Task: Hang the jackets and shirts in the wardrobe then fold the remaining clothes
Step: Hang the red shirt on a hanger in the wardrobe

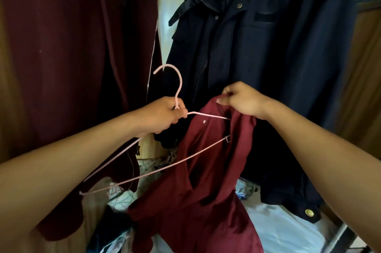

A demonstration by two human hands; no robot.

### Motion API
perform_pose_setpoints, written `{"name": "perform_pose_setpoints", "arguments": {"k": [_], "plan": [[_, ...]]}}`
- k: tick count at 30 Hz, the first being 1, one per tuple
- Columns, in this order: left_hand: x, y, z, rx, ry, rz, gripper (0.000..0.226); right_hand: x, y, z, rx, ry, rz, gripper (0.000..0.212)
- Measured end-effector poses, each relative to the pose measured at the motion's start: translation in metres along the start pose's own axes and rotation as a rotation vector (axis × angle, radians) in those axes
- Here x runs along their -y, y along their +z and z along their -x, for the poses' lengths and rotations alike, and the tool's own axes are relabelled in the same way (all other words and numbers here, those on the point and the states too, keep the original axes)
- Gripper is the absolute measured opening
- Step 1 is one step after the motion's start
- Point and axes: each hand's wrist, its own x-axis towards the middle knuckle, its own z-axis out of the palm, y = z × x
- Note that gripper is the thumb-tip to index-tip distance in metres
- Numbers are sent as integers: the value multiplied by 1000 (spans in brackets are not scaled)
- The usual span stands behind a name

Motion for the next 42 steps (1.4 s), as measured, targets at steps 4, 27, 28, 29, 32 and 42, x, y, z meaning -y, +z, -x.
{"name": "perform_pose_setpoints", "arguments": {"k": [4, 27, 28, 29, 32, 42], "plan": [[-6, 18, -6, -109, 47, 106, 22, 42, -3, 12, 58, 3, -491, 12], [3, -26, -28, 551, -63, 355, 32, -45, -54, 29, -389, -486, 463, 32], [8, -28, -29, 611, -82, 448, 44, -50, -57, 29, -404, -471, 438, 33], [14, -28, -30, 636, -114, 554, 56, -53, -60, 29, -424, -457, 413, 34], [35, -15, -35, 665, -201, 687, 47, -57, -72, 32, -481, -387, 333, 33], [29, 86, -40, 552, -135, 217, 26, -47, -86, 34, -541, -275, 187, 34]]}}
